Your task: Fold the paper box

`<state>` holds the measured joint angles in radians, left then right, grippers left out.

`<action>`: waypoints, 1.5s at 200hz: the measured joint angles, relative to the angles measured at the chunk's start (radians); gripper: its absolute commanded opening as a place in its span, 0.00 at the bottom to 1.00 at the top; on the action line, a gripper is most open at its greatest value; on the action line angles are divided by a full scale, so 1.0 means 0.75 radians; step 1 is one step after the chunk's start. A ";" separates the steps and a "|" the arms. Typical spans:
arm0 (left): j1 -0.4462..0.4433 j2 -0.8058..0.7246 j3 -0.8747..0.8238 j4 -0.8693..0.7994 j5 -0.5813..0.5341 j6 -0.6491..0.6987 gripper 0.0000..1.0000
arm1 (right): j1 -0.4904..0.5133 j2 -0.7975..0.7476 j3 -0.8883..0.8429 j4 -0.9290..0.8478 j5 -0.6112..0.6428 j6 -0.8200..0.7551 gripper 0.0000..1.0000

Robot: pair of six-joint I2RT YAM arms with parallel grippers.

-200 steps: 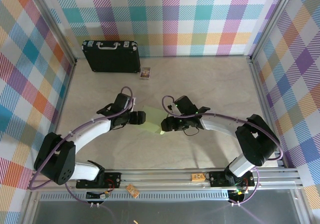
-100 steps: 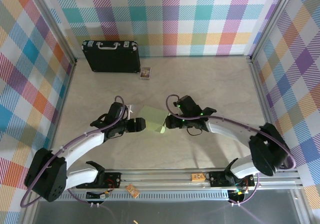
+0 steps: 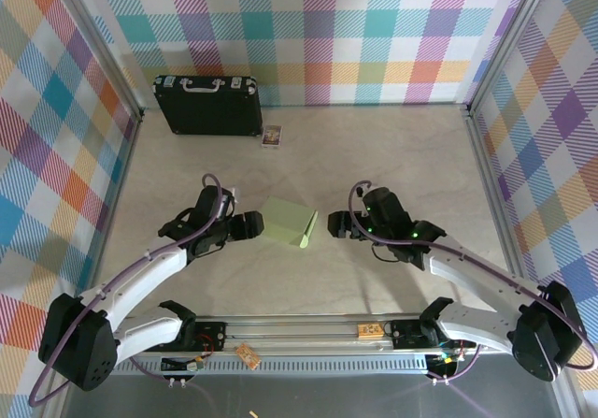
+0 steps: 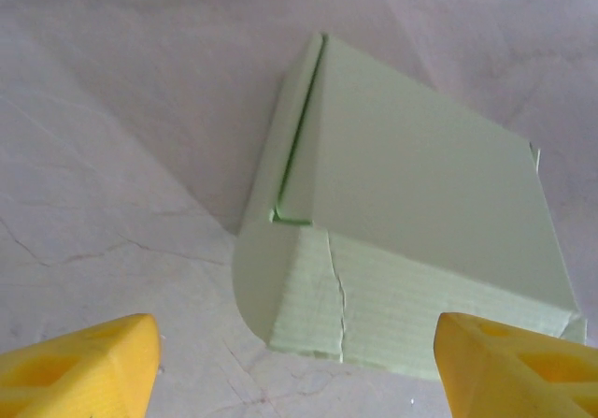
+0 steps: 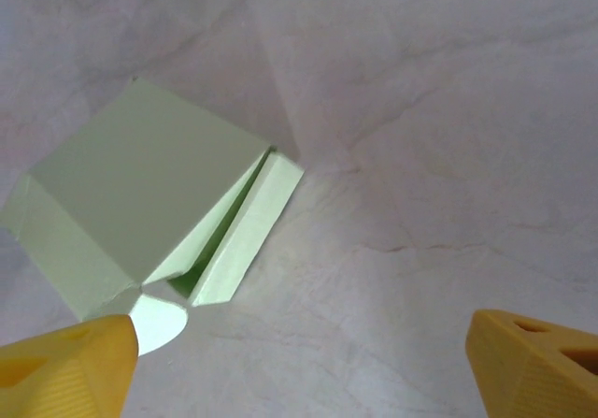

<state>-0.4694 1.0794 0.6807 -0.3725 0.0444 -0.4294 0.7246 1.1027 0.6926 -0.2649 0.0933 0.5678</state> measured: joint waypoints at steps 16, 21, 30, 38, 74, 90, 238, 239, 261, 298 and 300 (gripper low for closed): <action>0.015 0.026 0.037 -0.003 -0.018 0.004 0.77 | 0.054 0.100 0.033 0.001 -0.039 0.037 0.87; 0.020 0.044 0.051 -0.003 -0.016 0.007 0.77 | 0.071 0.135 0.041 0.003 -0.048 0.051 0.86; 0.024 0.089 0.081 -0.004 -0.012 0.012 0.75 | 0.100 0.198 0.056 0.005 -0.065 0.077 0.85; 0.027 0.141 0.106 0.002 0.006 0.020 0.74 | 0.123 0.252 0.074 0.003 -0.071 0.100 0.84; 0.027 0.322 0.135 0.021 0.096 0.045 0.67 | 0.196 0.450 0.230 -0.012 -0.070 0.152 0.77; 0.027 0.340 0.127 0.028 0.138 0.050 0.63 | 0.205 0.487 0.273 -0.007 -0.071 0.175 0.73; 0.001 0.148 -0.099 0.178 0.382 -0.052 0.62 | 0.194 0.610 0.503 -0.327 0.010 0.049 0.71; 0.000 0.147 -0.099 0.178 0.382 -0.052 0.63 | 0.194 0.610 0.504 -0.329 0.010 0.049 0.71; -0.001 0.132 -0.099 0.129 0.374 -0.050 0.63 | 0.194 0.610 0.536 -0.389 -0.004 0.027 0.66; -0.005 0.115 -0.099 0.075 0.339 -0.044 0.62 | 0.194 0.631 0.548 -0.414 -0.068 0.027 0.58; -0.006 0.115 -0.099 0.074 0.336 -0.045 0.61 | 0.194 0.633 0.548 -0.414 -0.070 0.028 0.58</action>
<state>-0.4736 1.1656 0.6064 -0.3168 0.2966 -0.4629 0.8700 1.5772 1.1038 -0.5751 0.0410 0.5888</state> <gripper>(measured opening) 0.628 0.594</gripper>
